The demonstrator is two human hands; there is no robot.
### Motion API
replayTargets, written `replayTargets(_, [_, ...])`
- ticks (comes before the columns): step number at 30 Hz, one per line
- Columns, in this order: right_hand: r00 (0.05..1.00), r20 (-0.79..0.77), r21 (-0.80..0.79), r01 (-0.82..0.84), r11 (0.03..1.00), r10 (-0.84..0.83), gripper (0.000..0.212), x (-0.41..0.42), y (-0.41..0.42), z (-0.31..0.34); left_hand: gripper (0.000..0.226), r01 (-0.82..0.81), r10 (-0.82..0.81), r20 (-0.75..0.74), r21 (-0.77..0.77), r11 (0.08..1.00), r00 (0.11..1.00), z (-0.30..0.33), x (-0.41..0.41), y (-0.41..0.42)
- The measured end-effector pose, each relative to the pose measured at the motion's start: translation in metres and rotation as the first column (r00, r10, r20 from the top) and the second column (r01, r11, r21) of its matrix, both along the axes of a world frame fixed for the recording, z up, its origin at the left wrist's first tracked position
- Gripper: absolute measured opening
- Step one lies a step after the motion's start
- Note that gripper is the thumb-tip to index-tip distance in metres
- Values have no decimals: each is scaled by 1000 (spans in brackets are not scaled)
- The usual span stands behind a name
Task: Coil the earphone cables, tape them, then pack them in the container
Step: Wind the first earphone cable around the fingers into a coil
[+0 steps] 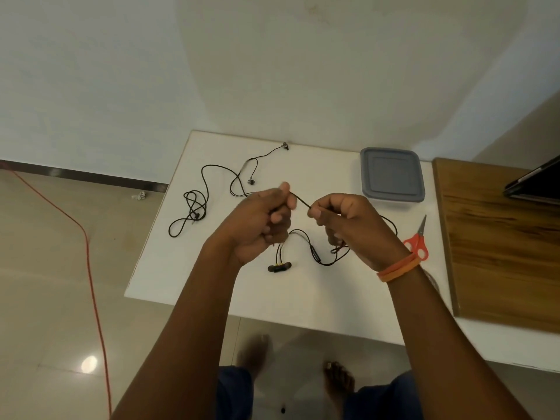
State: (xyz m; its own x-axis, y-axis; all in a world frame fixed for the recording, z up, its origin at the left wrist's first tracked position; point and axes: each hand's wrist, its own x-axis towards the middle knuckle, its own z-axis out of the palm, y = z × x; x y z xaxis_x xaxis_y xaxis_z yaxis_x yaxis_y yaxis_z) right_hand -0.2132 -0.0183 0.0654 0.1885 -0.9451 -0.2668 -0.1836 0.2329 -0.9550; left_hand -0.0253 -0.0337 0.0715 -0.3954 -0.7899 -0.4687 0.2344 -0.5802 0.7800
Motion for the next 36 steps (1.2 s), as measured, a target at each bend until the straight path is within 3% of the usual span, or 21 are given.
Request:
replayTargets(3, [976,-216,-87,-12,996,-7,10,-11,-3,-2,35,-256,262,-131,65,965,956,0,10,-8])
replayTargets(6, [925,-368,-196,23,980,-95,10,-25,-7,-8,35,-493,504,-181,102,864,845,-2,22,-12])
replayTargets(11, [858,-462,-321,75,944,-226,9,-33,-9,-14,34,-611,613,-265,101,785,744,-1,27,-13])
replayTargets(16, [845,-443,-319,163,934,-298,9,-29,-10,-20,32,-544,518,-315,7,839,795,2,21,-11])
replayTargets(21, [837,-468,-342,126,931,-285,10,-18,-8,-20,26,-402,369,-276,-73,913,888,2,17,-10])
replayTargets(23, [846,-460,-351,107,930,-270,10,-11,-6,-20,24,-269,275,31,-130,954,961,-1,13,-8])
replayTargets(25, [850,-451,-377,94,921,-271,10,-6,-5,-19,25,-96,175,435,-196,976,883,-6,7,-3])
replayTargets(26, [853,-447,-389,86,917,-270,10,-5,-5,-18,34,-32,135,525,-201,979,840,-9,5,-1])
replayTargets(30, [863,-444,-402,49,914,-242,10,-7,-7,-17,62,27,78,438,-227,974,896,-6,5,-2])
replayTargets(33, [868,-449,-406,13,914,-212,9,-7,-7,-18,49,19,94,370,-292,956,924,4,2,-2])
replayTargets(36, [872,-445,-461,-27,887,-205,9,-1,-6,-17,32,68,51,396,-282,957,917,2,-5,2])
